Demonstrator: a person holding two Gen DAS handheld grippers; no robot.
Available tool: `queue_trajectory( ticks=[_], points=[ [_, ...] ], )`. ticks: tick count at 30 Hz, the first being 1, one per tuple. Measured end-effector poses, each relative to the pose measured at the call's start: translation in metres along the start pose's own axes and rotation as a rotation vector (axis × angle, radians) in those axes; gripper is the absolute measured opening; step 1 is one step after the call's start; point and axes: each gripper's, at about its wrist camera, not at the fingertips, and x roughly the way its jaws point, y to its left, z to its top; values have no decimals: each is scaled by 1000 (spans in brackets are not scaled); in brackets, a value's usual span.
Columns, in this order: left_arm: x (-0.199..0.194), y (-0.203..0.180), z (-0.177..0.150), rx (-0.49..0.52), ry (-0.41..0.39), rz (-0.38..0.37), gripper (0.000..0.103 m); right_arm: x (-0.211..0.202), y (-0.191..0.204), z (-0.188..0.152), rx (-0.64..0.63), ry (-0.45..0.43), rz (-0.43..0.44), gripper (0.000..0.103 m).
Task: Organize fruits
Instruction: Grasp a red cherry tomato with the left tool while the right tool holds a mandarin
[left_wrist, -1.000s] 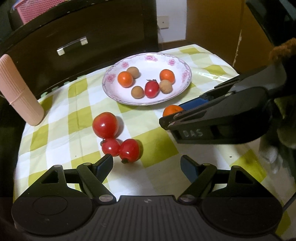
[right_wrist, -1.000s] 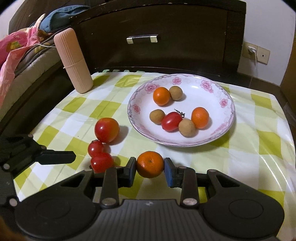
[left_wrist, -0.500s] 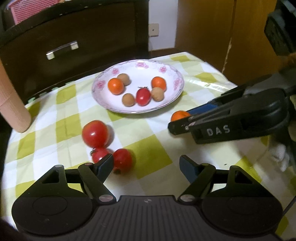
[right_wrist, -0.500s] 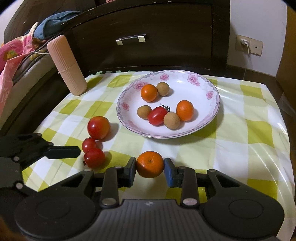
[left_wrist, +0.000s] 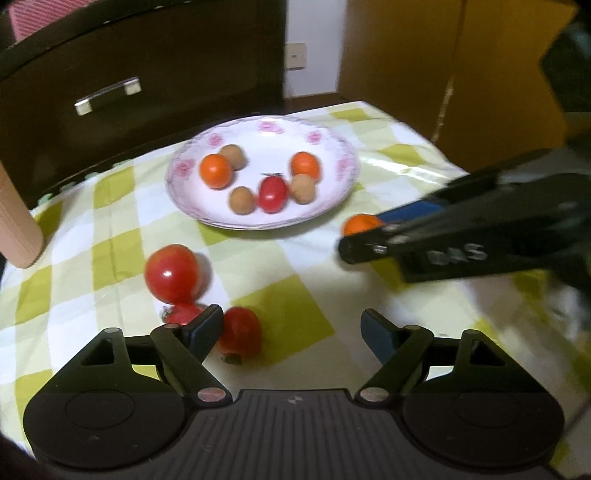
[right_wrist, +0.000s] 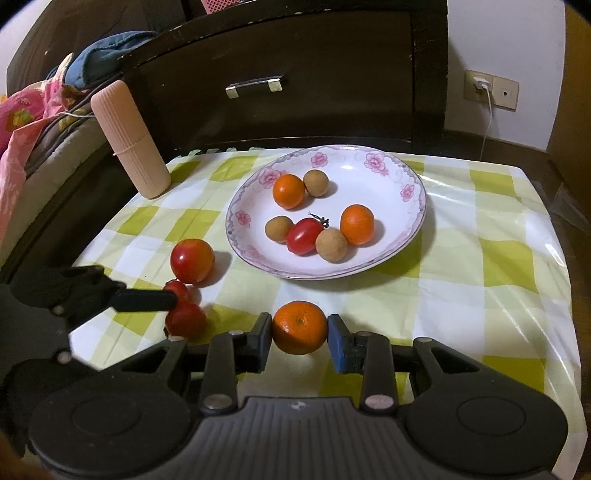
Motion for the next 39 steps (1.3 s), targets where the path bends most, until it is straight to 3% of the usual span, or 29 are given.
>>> queue_trajectory(
  ticks=[8,12,22,33,36,39],
  points=[
    [0,-1,1,-10,-9,-10,85,2,2,-1,-5,11,-3,32],
    [20,8,5,-69,41,1,83,3,1,-2,-7,17,-10,32],
    [25,8,9,-108,69,58,58,2,-5,-3,-3,18,-17,32],
    [25,8,8,-110,73,86,57,10,-2,-6,-14,44,-21,32],
    [24,10,8,-119,73,113,37,12,-2,-7,-17,50,-22,32],
    [21,13,8,-138,75,104,36,13,-1,-7,-19,55,-22,32]
  ],
)
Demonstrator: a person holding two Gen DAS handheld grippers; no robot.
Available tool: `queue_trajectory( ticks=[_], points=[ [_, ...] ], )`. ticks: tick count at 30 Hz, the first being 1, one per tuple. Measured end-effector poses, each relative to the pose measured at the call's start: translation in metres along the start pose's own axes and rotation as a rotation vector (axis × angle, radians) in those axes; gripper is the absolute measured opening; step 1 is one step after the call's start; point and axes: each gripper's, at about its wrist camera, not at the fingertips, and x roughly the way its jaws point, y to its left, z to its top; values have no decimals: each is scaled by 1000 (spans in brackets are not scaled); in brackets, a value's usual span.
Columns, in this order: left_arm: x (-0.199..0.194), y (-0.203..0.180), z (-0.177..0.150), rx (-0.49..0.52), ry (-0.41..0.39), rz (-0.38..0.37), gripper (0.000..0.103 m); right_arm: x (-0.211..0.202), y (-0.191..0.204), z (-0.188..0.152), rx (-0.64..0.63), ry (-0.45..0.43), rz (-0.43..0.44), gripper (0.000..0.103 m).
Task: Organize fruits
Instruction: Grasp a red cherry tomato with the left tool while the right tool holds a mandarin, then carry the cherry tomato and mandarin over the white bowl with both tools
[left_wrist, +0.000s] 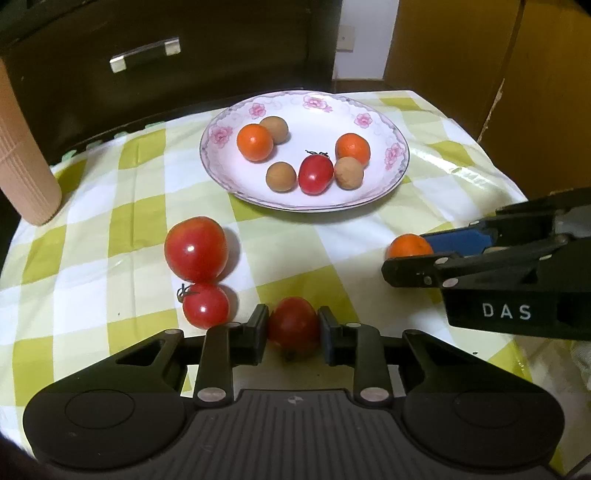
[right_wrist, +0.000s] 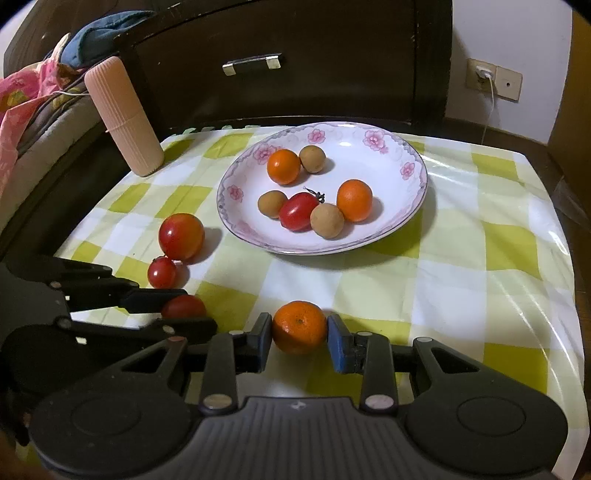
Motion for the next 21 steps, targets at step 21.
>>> queue_trajectory(
  ticks=[21],
  points=[
    [-15,-5,18,-17,-61,-2,36,-9,1,9,14,-49,-1,32]
  ],
)
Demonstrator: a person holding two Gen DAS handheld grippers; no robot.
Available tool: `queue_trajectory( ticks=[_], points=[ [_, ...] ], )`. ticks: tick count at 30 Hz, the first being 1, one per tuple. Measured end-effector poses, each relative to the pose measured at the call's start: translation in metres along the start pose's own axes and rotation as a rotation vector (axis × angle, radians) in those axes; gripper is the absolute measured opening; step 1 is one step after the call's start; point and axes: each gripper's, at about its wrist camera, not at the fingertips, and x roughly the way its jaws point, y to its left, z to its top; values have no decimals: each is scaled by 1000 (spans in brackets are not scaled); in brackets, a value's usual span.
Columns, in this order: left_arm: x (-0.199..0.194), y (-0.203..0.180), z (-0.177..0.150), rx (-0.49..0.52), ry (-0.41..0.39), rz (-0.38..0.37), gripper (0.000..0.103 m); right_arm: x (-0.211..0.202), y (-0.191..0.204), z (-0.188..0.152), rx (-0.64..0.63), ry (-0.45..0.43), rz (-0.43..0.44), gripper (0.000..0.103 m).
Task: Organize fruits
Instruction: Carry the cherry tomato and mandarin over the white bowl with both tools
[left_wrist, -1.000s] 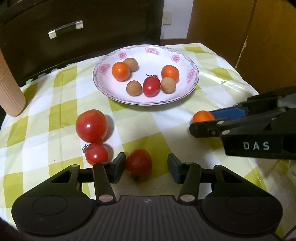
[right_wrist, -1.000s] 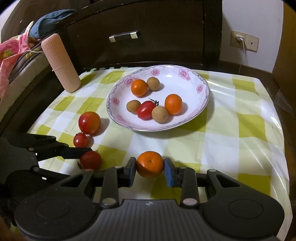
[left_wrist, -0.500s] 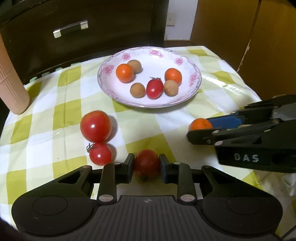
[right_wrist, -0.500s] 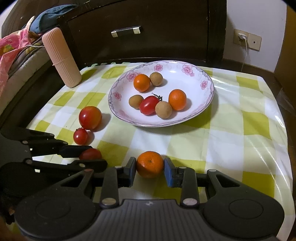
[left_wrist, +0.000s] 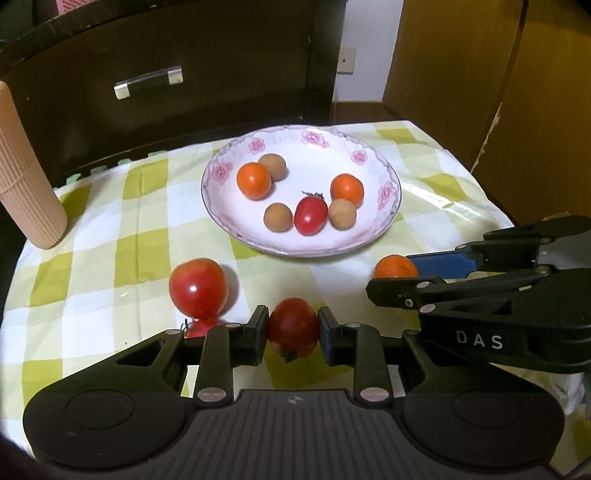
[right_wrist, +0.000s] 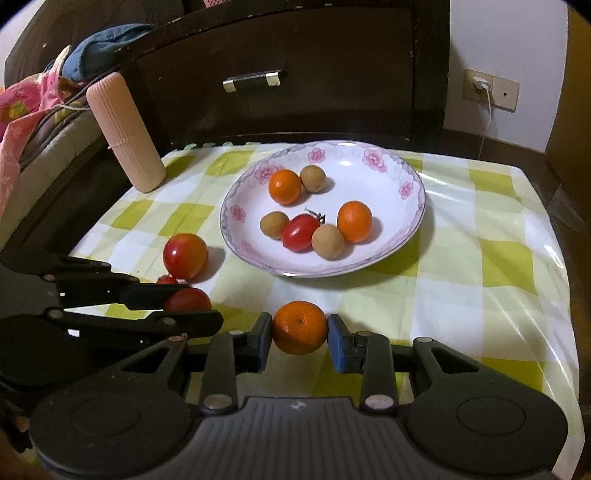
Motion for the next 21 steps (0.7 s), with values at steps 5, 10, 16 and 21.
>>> queue_trajectory(
  ticks=[5,10,16,21],
  points=[
    [-2,-1,7,-1,-21,5,35,-4,-3,6,15,-22,-2,32],
    [-2,-4,14,5,-34,10,34,-6,-7,11,27,-38,-8,32],
    [1,-5,24,1,-48,15,34,-6,-13,19,42,-56,-24,32],
    [4,-7,34,6,-67,25,34,-5,-20,28,68,-75,-24,32]
  ],
)
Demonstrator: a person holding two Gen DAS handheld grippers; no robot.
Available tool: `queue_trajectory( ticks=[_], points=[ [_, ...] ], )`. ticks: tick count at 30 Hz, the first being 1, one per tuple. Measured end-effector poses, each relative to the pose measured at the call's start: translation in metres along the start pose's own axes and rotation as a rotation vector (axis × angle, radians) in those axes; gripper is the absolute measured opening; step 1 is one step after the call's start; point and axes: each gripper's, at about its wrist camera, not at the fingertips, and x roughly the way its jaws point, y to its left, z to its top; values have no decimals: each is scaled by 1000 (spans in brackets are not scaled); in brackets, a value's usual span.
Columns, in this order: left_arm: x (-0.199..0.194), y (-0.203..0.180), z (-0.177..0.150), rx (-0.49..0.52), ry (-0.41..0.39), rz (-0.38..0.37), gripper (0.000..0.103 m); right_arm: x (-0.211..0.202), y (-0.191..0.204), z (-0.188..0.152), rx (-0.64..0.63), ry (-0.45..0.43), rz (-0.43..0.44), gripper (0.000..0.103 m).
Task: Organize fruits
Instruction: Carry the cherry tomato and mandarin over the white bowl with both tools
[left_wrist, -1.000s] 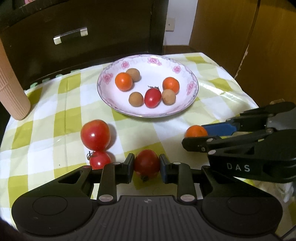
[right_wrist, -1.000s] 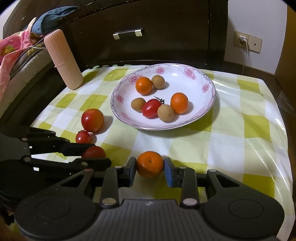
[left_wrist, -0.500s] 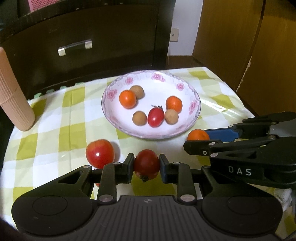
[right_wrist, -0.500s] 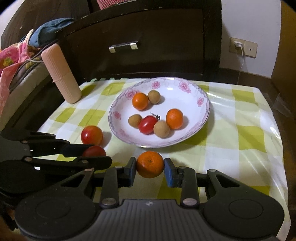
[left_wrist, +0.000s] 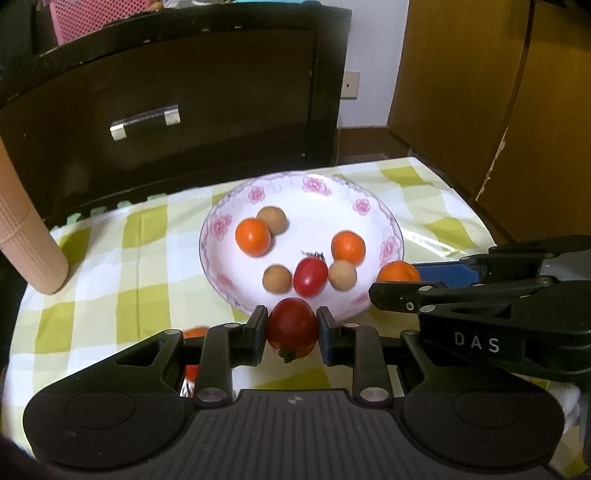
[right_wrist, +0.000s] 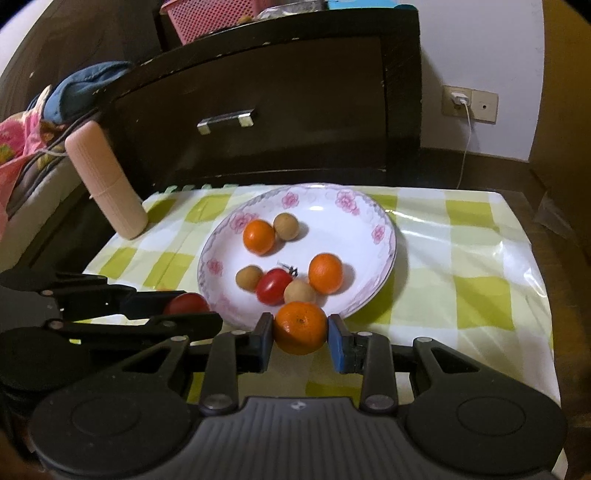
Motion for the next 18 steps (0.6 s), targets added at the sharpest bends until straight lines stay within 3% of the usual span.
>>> queue_trajectory(
  ticks=[18],
  points=[
    [21,7,18,-3,-8,40,34,20,-10,15,29,-15,10,32]
  ],
)
